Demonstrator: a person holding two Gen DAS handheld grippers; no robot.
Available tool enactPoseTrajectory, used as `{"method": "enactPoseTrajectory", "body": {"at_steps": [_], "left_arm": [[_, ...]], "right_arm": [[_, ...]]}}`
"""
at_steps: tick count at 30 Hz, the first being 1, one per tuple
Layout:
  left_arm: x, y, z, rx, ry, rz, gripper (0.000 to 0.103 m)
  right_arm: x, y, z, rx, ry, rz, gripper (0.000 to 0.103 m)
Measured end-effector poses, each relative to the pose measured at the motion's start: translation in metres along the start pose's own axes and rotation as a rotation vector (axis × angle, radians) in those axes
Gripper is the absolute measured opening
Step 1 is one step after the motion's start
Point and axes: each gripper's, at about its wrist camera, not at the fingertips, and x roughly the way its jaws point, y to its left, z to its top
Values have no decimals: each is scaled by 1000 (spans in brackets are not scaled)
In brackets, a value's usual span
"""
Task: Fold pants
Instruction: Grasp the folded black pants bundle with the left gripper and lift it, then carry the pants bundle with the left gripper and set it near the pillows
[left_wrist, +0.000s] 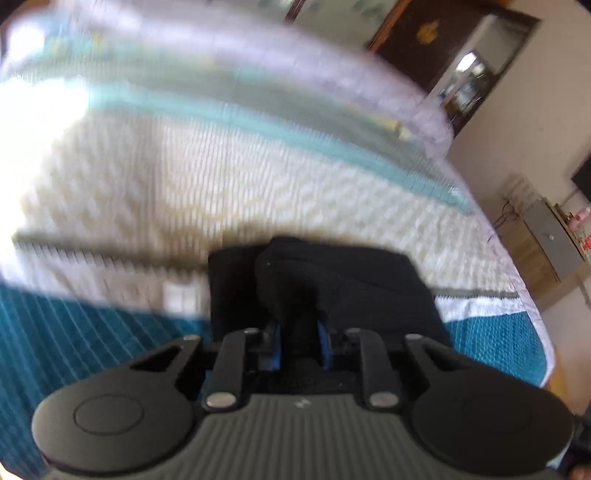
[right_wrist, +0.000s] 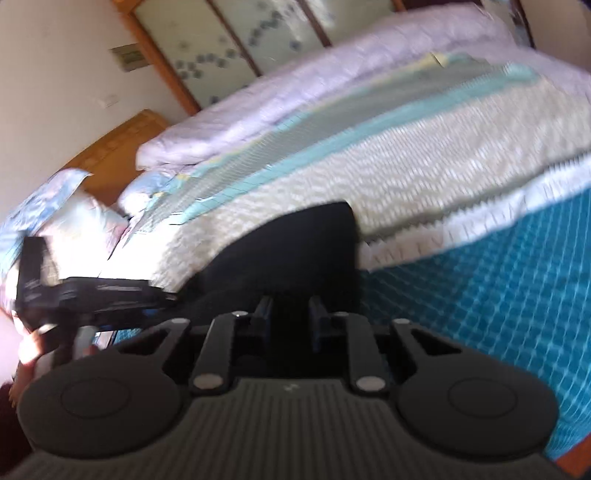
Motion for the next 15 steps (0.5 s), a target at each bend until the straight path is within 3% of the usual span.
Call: {"method": "enactPoseTrajectory", "body": {"at_steps": [2,3,6,7,8,9,11,12,14,15], "left_arm": [[-28,-13,-11,117,-107,44,18],[-32,-12,-17,125,-112,65,18],[-9,13,-32,8,15,108,21],[7,25,-37,-37,65,118,26],[17,32,-42,-56,87,123,40],[19,35,-42,-62,79,142,54],[12,34,-36,-52,74,164,67],[7,34,-32,-47,74,157,82],[-4,40,-26,-66,53,118,97],[-8,44,-24,-91,51,91,100]], "right_arm": [[6,5,-9,1,23,21,23],[11,8,-12,-16,37,25,23],[17,14,-21,-44,58,27,24],[16,12,-23,-44,57,30,24],[18,10,-24,-34,57,38,24],[18,10,-23,-26,57,42,24],[14,14,-19,-61,57,27,30],[10,16,-18,-80,48,23,34],[-1,14,-14,-77,-1,41,75],[-5,9,-12,-57,-35,46,81]]}}
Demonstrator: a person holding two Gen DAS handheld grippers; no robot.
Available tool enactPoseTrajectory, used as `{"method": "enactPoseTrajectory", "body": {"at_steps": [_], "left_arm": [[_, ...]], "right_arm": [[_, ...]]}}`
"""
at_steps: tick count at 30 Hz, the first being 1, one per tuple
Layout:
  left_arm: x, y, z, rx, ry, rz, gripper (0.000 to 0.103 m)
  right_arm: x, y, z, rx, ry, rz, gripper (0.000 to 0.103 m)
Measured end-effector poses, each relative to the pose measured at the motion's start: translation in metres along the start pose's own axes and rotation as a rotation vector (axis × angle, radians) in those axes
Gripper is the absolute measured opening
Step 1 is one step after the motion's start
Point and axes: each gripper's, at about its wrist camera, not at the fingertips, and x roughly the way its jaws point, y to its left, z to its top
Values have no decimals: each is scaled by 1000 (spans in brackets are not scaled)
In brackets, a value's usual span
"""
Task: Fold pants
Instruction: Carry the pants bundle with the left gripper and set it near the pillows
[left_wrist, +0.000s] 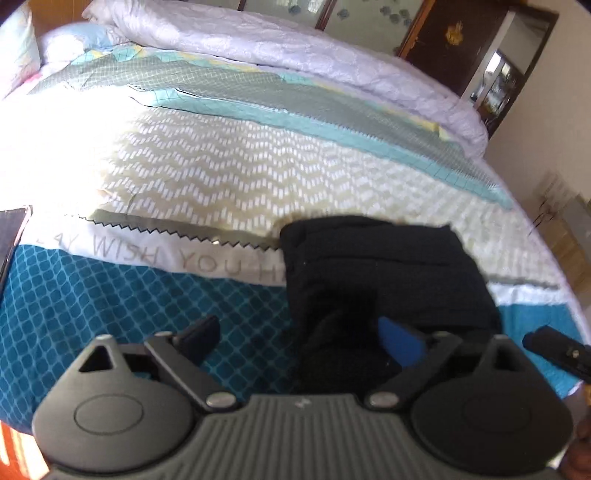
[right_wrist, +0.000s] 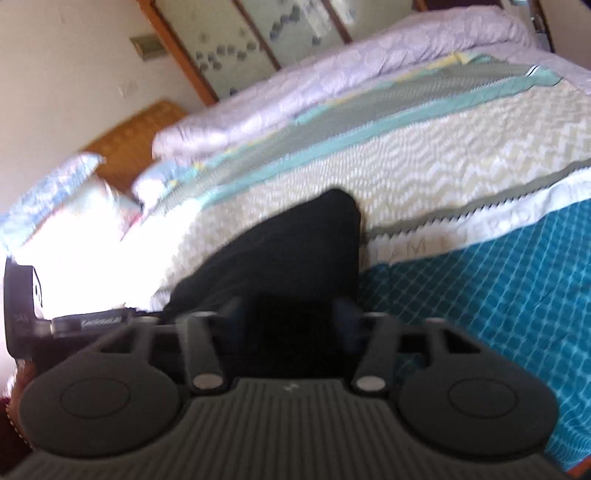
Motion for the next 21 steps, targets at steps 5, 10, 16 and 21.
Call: {"method": "enactPoseTrajectory", "body": {"at_steps": [5,10,16,21], "left_arm": [[19,14,7,-122,124,-133,103],[59,14,2,-190,244,-257,103],[68,-10,11,-134,223,-267,65],[55,-21,80,-118,109,-344,54]], "right_arm": [[0,-34,8,116,6,33,86],[31,-49,4,205,114,111,87],[68,-53,0,351,224,249,59],[65,-25,52,241,166,332,51]]}}
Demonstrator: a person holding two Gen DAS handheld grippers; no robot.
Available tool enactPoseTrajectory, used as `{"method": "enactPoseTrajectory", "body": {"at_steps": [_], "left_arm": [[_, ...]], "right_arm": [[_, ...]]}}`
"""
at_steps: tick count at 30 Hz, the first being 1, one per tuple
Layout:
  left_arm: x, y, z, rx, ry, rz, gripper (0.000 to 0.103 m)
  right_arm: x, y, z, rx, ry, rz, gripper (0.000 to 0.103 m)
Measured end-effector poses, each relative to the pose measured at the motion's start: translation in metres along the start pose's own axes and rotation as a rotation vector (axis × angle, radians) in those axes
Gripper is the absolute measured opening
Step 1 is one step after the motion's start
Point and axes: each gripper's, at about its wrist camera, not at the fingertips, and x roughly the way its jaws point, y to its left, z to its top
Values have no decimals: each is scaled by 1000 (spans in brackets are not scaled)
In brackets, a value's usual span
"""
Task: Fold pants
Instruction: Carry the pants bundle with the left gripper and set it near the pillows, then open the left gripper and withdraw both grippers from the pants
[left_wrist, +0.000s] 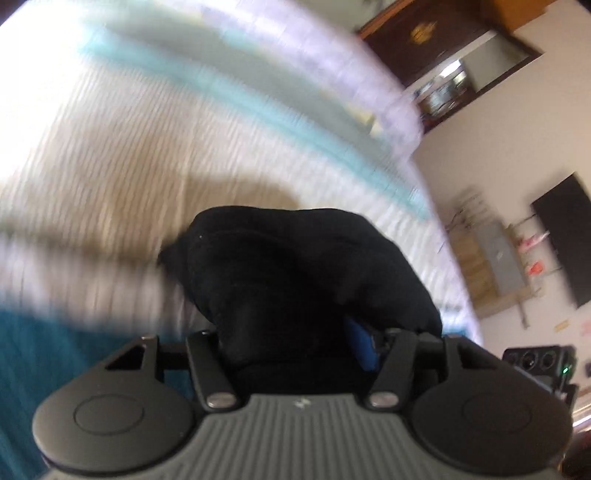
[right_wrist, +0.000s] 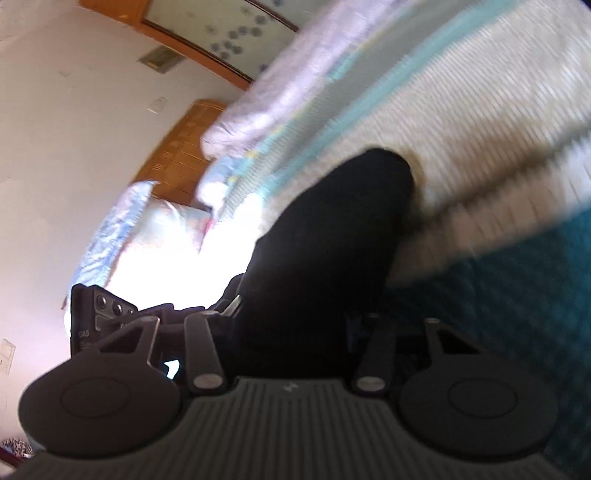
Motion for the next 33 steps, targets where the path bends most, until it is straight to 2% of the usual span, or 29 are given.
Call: {"method": "enactPoseTrajectory", "body": {"at_steps": [4,8,10,12,15,16,17,18,19,20,22,25,27,29,33], "left_arm": [[2,-22,89,104,-145,-17,54],[39,-26,176,203,-260,64,56],[76,-9,212,201,-260,119,56],[124,17,240,170,-229,184,56],[191,56,255,117,-162,281,54],[207,65,255,105,-141,310,54],[215,71,249,108,-157,304,61],[215,70,244,120,-196,305,65],[215,69,240,141,-214,324,68],[212,65,237,146,-215,340,71],[195,57,233,121,-208,356,70],[139,34,204,139,-248,406,71],[104,12,170,189,-262,486,74],[71,-12,131,236,-255,552,78],[19,-46,31,282,-184,570,84]], "right_arm": [[22,24,78,-97,-129,88,51],[74,26,161,-184,-238,130,52],[112,9,197,-179,-250,105,51],[152,-14,220,-175,-248,42,51],[207,-58,236,-125,-207,-96,50],[222,-71,237,-112,-183,-151,51],[234,-84,235,-103,-171,-200,61],[234,-94,232,-79,-183,-171,63],[232,-103,230,-37,-177,-152,72],[230,-104,229,-10,-179,-170,80],[221,-95,224,-33,-189,-219,81],[179,-59,208,-125,-245,-326,81],[141,-36,181,-159,-265,-349,81],[107,-12,140,-210,-243,-391,81],[42,27,43,-265,-169,-461,82]]}}
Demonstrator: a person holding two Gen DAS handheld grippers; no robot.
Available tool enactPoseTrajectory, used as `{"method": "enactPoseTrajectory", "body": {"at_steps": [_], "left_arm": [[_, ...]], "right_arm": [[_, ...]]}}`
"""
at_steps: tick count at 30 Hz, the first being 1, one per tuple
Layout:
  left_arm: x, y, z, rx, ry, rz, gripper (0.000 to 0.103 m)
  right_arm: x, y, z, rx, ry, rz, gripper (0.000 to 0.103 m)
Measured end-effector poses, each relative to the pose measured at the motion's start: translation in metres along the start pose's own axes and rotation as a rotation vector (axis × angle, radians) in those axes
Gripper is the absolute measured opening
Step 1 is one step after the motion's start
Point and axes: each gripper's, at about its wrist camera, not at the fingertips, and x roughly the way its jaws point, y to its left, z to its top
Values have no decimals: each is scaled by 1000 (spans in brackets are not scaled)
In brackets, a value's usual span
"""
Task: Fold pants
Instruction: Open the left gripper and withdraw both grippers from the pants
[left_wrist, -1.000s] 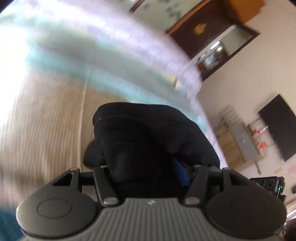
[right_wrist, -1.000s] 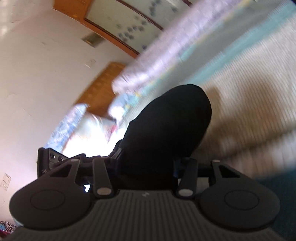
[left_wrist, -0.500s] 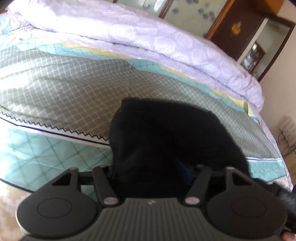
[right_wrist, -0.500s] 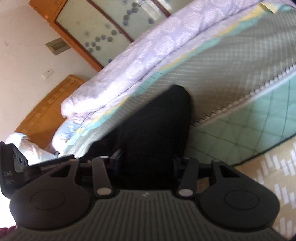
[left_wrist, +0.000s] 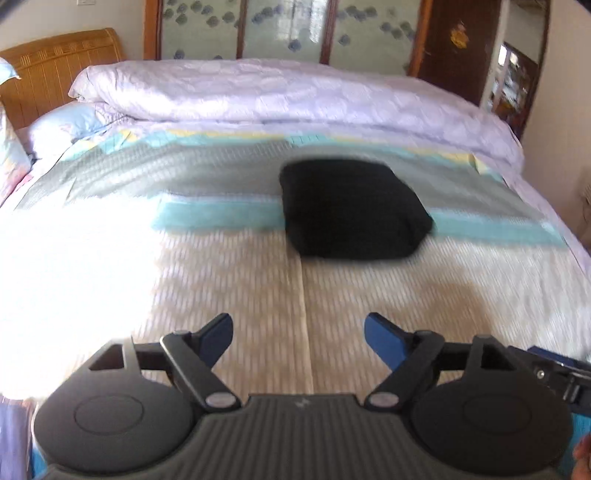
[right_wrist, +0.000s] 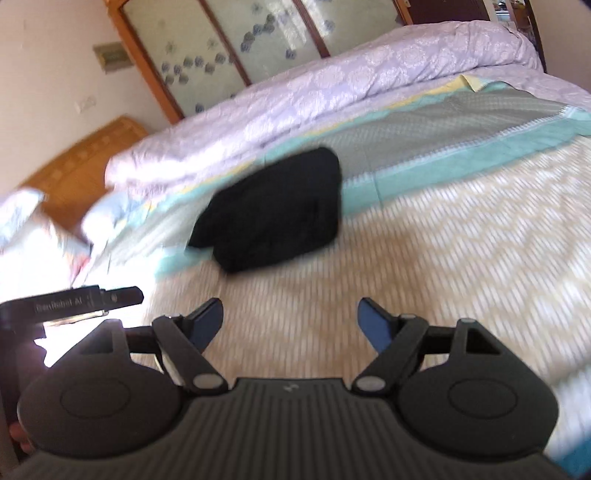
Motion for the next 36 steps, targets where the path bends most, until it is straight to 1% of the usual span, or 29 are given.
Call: {"method": "enactPoseTrajectory", "body": {"at_steps": [2,6,8,9,11,13,15,20,24,27,32,36], "left_arm": [[-33,-9,-38,19,28,18,89],[-86,-23,-96,0,85,34,90],[-107,-27,-119,-14,97,29,90],[-118,-29,-130,-19,90,29,90],[-136,-34,-146,-15,68,50,93],[-150,-36,-163,-13,52,77,93],[-163,-36,-176,-22,53,84,93],[-177,-40,-187,-11,28,109,94],[-175,-40,-186,-27,23,102,94],[-169,-43,-190,-14,17,119,94],[-160,-45,-198,43,12,143,95],[-158,-44,-198,49,-7,144,98]], "right_arm": [[-40,12,-38,-12,19,-14,85],[-84,20,-96,28,90,-39,85],[-103,25,-115,54,106,-46,85],[-111,27,-121,57,105,-48,85],[-127,35,-134,38,96,-50,85],[-142,39,-141,36,81,-53,85],[-154,40,-148,40,72,-47,85],[-168,47,-163,25,73,-36,85],[-171,56,-169,-12,75,-39,86],[-171,56,-172,-31,70,-51,87],[-165,54,-173,-4,41,-46,90],[-158,52,-177,9,55,-51,91]]}}
